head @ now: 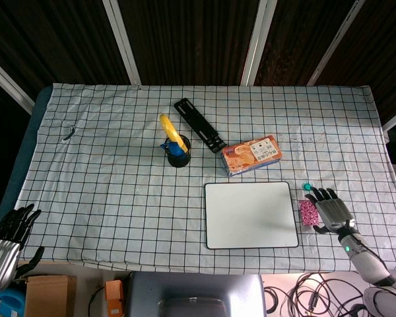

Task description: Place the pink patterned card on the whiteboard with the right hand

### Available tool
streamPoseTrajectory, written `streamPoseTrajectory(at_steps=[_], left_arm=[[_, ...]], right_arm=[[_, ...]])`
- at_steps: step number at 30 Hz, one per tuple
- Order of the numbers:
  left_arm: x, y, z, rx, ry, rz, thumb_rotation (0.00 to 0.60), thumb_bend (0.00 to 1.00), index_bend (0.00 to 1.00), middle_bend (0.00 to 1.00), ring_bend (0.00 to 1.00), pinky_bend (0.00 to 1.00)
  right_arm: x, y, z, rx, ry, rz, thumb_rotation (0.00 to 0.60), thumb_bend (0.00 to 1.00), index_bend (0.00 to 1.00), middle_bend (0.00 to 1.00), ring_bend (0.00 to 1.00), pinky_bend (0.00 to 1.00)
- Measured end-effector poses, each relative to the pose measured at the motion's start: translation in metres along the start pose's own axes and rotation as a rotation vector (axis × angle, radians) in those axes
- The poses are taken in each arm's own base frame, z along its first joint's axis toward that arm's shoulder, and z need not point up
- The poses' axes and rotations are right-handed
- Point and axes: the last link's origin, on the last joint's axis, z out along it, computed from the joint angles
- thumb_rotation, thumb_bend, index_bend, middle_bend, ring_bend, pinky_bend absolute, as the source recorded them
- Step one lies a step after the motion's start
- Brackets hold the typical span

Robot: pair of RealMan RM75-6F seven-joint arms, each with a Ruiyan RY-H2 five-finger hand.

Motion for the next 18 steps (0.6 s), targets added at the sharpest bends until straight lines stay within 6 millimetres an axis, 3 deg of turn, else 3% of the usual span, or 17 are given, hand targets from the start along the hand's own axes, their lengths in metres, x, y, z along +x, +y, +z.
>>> streamPoseTrajectory(at_steps=[11,18], left_arm=[[0.0019,0.0004,0.0009,-0.009,0.009,-0.009,0.6,0.36,0.0,0.0,0.0,0.09],[0.0013,0.0013,0.0034,-0.019,0.003,-0.009,0.6,0.36,0.0,0.0,0.0,0.09]], right_arm=[[-0.0038,-0.0042,0.0041,0.0,-0.017,-0.021,0.6,0.19,0.17,0.0,0.0,0.01],[-0.0071,-0.0043,0.0068,-0.015,-0.032,-0.03,0.6,0.19,0.31,0.0,0.0,0.01]])
